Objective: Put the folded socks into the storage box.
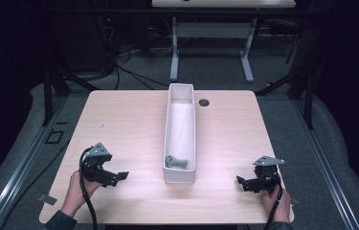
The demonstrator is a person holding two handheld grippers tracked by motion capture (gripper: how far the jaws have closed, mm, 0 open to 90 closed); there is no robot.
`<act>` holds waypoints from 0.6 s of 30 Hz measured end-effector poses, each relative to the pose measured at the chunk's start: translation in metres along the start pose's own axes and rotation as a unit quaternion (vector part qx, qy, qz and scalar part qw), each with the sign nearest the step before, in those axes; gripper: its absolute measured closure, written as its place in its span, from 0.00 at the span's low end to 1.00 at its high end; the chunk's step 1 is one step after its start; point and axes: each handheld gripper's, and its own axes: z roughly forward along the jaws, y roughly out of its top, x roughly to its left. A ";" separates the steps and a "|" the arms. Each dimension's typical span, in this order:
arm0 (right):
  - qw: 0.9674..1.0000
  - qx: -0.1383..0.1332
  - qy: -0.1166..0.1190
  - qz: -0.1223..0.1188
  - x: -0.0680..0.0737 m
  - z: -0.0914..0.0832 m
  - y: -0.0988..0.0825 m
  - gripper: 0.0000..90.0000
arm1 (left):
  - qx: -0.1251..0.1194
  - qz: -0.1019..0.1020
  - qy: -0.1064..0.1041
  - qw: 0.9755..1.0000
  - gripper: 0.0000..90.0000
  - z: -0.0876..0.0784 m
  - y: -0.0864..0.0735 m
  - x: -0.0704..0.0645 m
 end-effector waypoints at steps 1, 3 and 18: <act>1.000 0.000 0.000 0.000 0.000 0.000 0.000 0.00 | 0.002 -0.001 0.001 1.000 0.00 0.001 -0.003 0.001; 1.000 0.000 0.000 0.000 0.000 0.000 0.000 0.00 | 0.005 -0.005 0.005 1.000 0.00 0.004 -0.009 0.003; 1.000 0.000 0.000 0.000 0.000 0.000 0.000 0.00 | 0.018 -0.007 0.065 0.998 0.00 0.023 -0.047 0.014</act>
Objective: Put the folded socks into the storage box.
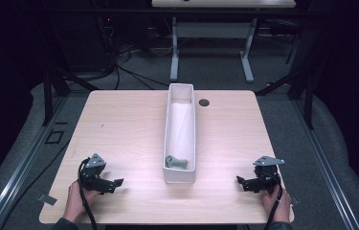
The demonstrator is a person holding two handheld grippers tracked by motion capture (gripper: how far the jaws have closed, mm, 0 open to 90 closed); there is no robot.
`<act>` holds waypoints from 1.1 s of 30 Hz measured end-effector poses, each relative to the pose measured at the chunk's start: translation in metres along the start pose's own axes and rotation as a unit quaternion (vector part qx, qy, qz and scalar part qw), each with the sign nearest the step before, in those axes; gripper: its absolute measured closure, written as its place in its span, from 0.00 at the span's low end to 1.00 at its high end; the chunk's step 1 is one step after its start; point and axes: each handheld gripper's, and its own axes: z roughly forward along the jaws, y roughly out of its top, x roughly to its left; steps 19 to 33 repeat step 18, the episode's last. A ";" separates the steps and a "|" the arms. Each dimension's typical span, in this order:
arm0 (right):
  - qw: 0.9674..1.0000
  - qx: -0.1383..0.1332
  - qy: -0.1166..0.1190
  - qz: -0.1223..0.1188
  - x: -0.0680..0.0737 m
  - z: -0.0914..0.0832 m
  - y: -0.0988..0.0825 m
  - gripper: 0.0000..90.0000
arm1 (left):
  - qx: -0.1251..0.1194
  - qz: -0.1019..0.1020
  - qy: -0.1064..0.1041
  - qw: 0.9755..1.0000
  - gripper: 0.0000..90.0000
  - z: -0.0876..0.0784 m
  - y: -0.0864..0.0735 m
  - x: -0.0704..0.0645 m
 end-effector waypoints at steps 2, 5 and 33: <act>1.000 0.000 0.000 0.000 0.000 0.000 0.000 0.00 | 0.001 0.007 0.012 1.000 0.00 0.003 -0.003 -0.001; 1.000 0.000 0.000 0.000 0.000 0.000 0.000 0.00 | -0.001 0.010 0.020 1.000 0.00 0.007 -0.007 -0.002; 1.000 -0.001 -0.004 0.002 0.001 0.000 0.000 0.00 | -0.019 0.002 0.017 1.000 0.00 0.011 -0.013 0.000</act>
